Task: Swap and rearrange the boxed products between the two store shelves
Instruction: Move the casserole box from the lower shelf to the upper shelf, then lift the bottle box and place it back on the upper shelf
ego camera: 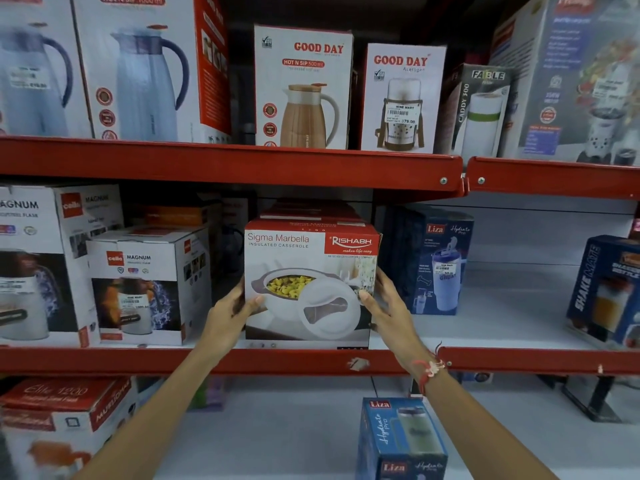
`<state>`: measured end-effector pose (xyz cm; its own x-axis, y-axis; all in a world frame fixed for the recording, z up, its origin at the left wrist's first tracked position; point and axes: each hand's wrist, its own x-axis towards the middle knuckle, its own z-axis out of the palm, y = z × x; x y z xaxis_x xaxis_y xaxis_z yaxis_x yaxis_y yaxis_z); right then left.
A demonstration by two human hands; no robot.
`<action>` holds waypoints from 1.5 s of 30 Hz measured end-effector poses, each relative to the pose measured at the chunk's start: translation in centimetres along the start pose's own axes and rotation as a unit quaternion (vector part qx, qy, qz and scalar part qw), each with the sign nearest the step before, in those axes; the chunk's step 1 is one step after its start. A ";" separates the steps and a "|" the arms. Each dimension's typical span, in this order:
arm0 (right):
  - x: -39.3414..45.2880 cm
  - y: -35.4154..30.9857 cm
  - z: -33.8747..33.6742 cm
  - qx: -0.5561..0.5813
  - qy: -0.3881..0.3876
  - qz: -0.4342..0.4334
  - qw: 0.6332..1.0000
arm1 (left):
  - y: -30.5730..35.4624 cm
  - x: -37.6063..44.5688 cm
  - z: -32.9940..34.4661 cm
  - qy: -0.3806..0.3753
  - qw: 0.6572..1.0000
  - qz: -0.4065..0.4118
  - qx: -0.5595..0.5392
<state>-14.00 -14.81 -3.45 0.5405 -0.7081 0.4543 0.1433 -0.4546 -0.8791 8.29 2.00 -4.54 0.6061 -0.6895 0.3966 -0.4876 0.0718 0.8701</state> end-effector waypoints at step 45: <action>-21.0 8.8 -13.9 -0.024 -0.040 0.154 0.987 | 0.6 -21.5 19.2 -0.145 0.983 -0.101 -0.044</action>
<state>-35.62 -11.49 -18.68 0.6170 -0.7720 0.1526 -0.0756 -0.2512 -0.9650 -17.04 3.02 -18.15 0.4738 -0.8719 0.1237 -0.3114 -0.0345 0.9497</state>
